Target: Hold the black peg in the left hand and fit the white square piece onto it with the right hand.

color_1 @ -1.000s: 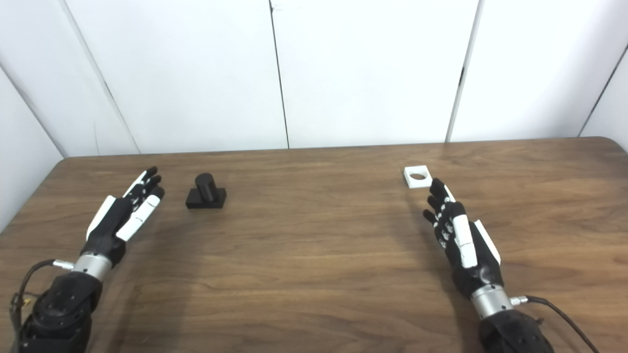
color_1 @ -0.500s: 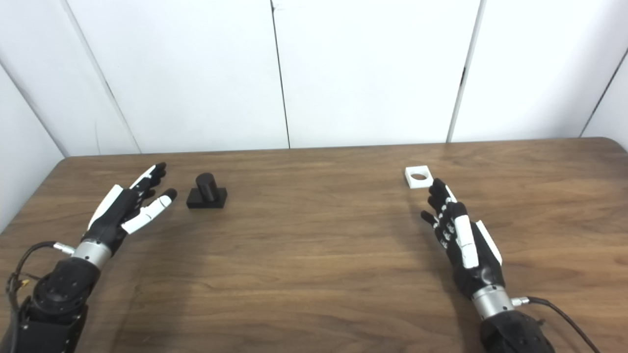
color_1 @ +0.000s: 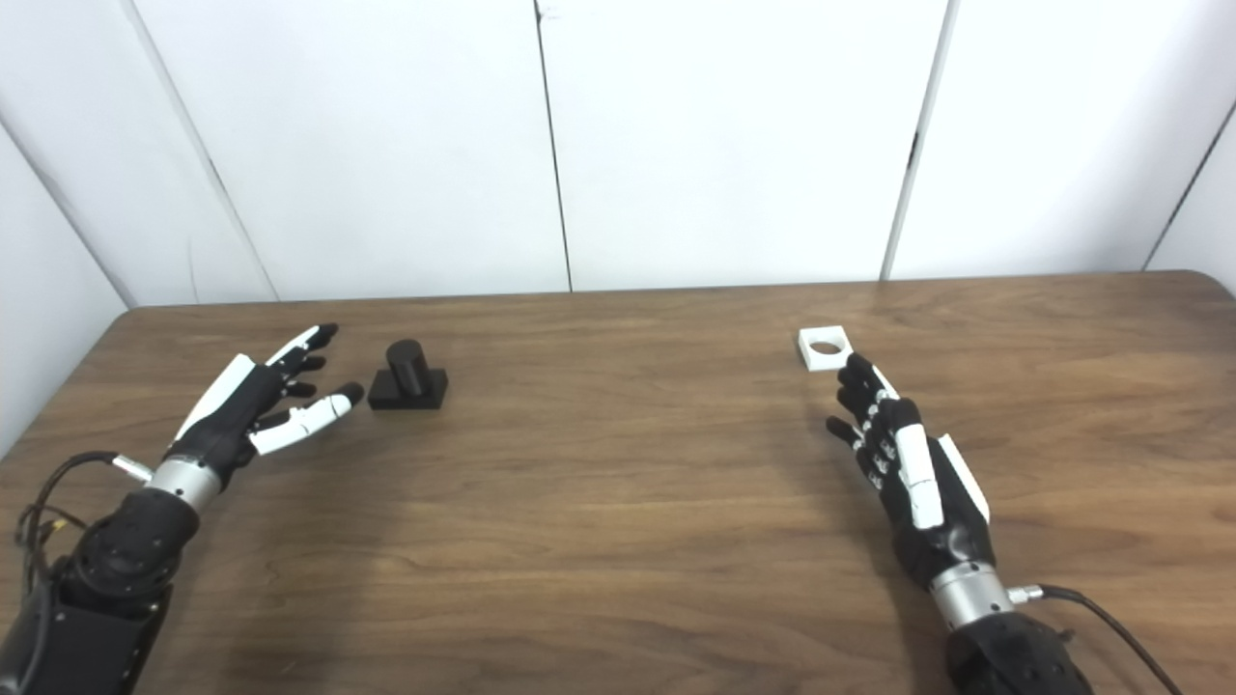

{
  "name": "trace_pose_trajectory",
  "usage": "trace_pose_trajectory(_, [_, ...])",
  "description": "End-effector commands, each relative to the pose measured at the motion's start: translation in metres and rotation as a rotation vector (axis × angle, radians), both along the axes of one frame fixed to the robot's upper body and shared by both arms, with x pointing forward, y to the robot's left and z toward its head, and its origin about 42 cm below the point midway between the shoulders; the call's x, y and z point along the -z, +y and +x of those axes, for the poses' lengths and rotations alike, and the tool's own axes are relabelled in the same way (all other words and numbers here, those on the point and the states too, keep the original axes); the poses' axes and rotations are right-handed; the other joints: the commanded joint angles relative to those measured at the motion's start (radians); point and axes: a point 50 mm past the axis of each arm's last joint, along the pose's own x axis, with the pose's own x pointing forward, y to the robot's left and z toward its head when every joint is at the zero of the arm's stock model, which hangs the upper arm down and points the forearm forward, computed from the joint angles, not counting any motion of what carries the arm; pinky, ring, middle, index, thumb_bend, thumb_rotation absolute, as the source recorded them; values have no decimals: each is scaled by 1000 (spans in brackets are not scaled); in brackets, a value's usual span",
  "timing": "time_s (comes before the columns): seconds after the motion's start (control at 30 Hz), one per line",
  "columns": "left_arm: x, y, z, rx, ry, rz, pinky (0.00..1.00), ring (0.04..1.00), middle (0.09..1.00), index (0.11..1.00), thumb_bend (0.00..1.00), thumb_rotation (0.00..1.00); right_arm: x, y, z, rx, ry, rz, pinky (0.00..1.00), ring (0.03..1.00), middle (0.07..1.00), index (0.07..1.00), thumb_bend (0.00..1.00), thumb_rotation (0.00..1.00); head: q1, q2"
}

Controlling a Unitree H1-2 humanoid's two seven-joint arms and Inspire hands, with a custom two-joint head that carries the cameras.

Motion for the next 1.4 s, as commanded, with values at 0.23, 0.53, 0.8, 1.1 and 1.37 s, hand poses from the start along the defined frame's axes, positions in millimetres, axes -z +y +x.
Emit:
trace_pose_trajectory(0.23, [-37,16,23,10,-143,232,990,998,960,864,732,467,25,0,-14,25,53,22,937,975,954,930,668,1000,2,-2])
trace_pose_trajectory(0.53, [-31,15,31,27,-164,352,1000,995,940,816,770,467,24,-1,-13,22,47,1,960,977,950,926,657,1000,-3,-7])
trace_pose_trajectory(0.8, [-26,13,43,60,-167,407,1000,978,932,806,774,433,23,-2,-14,27,54,-5,970,979,944,925,667,1000,-12,-12])
trace_pose_trajectory(1.1, [-26,4,60,66,-163,443,1000,976,934,801,779,446,24,-4,-18,35,55,-8,966,971,936,917,670,1000,-11,-20])
trace_pose_trajectory(1.37, [-30,-2,70,71,-160,432,1000,969,924,797,760,412,26,-6,-23,39,63,-10,964,973,936,919,693,1000,-13,-23])
